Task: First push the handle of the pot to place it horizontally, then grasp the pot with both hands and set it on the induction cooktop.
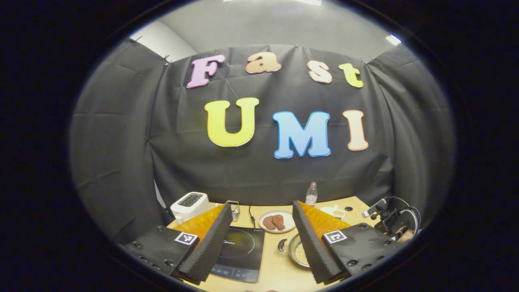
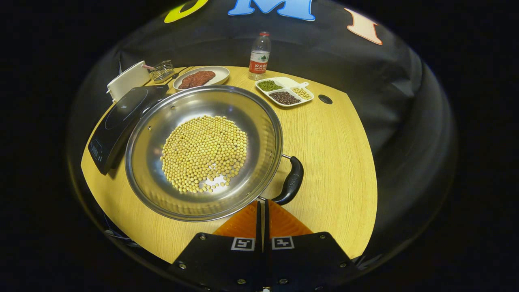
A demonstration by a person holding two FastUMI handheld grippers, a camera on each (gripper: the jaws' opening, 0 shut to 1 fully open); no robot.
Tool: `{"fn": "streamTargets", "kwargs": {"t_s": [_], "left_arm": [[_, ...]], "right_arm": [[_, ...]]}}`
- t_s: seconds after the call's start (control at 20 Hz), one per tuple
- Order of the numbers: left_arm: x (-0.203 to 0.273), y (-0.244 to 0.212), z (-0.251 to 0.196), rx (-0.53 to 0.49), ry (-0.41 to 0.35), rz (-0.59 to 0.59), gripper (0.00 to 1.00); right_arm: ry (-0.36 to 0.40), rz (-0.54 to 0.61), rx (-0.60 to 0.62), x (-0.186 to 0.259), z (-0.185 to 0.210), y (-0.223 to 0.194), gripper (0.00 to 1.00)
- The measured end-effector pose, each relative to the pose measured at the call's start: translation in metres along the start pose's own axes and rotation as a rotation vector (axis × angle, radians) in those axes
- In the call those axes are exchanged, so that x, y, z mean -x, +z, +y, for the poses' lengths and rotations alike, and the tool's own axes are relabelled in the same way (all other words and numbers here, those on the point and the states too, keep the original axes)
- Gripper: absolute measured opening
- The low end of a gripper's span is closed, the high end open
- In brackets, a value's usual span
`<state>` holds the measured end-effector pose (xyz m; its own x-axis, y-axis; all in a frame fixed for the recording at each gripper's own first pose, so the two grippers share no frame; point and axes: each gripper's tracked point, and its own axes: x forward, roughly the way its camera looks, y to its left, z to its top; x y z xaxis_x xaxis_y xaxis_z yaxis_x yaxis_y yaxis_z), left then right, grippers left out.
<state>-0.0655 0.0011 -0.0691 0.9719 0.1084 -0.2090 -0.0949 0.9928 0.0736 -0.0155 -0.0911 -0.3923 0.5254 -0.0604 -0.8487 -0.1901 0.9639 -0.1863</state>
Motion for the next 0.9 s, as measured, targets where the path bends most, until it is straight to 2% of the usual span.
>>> {"fn": "streamTargets", "kwargs": {"t_s": [0.3,0.6,0.9], "left_arm": [[-0.004,-0.009,-0.013,-0.006,0.003,0.018,0.95],[-0.015,-0.022,-0.029,-0.001,0.013,0.041,0.96],[-0.03,-0.049,-0.052,-0.011,0.008,0.081,0.95]], "right_arm": [[-0.009,-0.015,0.074,-0.011,-0.015,0.015,0.01],[0.016,-0.035,0.073,-0.014,-0.023,0.024,0.01],[0.086,-0.114,-0.03,0.02,-0.031,0.025,0.01]]}}
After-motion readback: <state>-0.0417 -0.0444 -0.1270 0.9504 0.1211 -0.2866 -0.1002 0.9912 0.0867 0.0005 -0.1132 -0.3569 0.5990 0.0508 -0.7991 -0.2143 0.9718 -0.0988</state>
